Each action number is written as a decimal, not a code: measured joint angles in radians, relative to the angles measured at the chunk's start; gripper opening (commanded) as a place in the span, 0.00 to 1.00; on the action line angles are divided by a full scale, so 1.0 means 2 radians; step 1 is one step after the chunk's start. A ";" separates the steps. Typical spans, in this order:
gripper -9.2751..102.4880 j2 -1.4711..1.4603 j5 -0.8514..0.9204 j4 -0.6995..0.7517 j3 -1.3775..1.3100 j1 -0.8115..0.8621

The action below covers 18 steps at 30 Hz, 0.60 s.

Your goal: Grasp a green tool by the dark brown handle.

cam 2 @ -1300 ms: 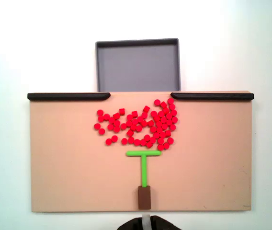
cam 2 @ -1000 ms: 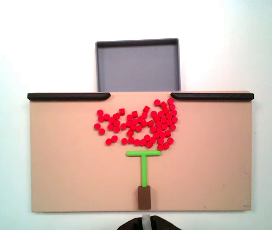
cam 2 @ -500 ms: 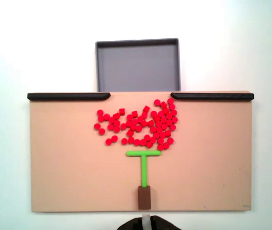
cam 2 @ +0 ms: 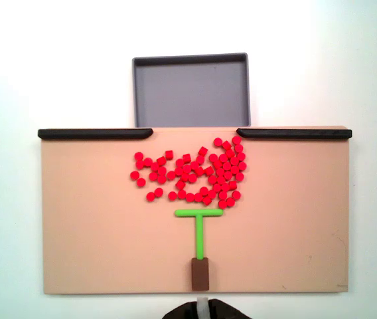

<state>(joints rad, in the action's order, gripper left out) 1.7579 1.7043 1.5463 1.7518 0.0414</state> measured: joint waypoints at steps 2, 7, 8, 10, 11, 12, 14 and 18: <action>0.08 -0.005 -0.008 -0.001 0.000 0.000; 0.08 -0.013 -0.033 -0.002 0.000 0.000; 0.08 -0.015 -0.035 -0.002 0.000 0.000; 0.08 -0.018 -0.035 -0.002 0.000 0.000; 0.08 -0.018 -0.035 -0.002 0.000 0.000; 0.08 -0.018 -0.035 -0.003 0.000 0.000; 0.08 -0.018 -0.035 -0.015 0.000 0.000; 0.08 -0.018 -0.032 -0.021 0.000 0.000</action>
<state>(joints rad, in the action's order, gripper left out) 1.7211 1.6398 1.5033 1.7518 0.0414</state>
